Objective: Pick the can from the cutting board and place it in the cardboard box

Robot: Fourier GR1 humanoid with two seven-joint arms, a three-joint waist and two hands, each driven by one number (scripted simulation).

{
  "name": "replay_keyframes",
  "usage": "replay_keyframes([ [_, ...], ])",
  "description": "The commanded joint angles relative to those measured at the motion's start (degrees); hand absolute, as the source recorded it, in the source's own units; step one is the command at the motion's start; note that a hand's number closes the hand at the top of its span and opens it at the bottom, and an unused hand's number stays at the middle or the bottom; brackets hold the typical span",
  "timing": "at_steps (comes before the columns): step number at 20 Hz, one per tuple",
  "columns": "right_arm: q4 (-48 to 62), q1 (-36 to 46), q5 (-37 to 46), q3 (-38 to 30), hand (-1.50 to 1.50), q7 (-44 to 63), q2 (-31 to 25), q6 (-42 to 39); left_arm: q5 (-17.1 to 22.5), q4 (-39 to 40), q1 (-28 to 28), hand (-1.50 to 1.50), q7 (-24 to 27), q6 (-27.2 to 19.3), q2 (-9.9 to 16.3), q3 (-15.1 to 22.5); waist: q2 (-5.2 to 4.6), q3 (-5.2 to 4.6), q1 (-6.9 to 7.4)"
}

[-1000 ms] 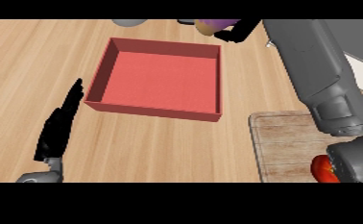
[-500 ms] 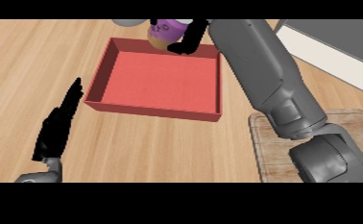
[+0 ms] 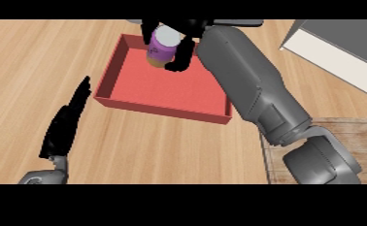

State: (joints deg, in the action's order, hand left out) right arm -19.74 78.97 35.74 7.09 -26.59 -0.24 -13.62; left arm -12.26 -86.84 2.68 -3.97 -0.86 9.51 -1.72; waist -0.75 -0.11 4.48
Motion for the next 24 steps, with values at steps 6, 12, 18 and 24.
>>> replay_keyframes([
  [6,2.2,-1.4,-10.5,6.7,-1.50,3.7,0.2,2.2,-0.6,0.1,0.6,0.00,0.2,0.8,-0.2,1.0,-0.44,0.00,2.06],
  [12,1.7,-2.2,-22.5,-0.8,-1.50,4.2,0.2,4.6,0.0,0.3,1.8,0.00,-0.9,1.5,0.2,0.5,-0.53,0.05,2.48],
  [18,3.9,-0.2,-31.6,-9.2,-1.50,4.0,0.2,3.1,-1.0,-0.7,2.0,0.00,-1.6,-1.0,-1.0,0.2,-0.40,0.11,-0.03],
  [24,7.6,1.6,-36.2,-16.2,-1.50,5.6,-6.5,1.8,-1.4,0.0,1.7,0.00,-1.0,-0.9,-0.1,-0.3,-0.87,0.09,-0.69],
])
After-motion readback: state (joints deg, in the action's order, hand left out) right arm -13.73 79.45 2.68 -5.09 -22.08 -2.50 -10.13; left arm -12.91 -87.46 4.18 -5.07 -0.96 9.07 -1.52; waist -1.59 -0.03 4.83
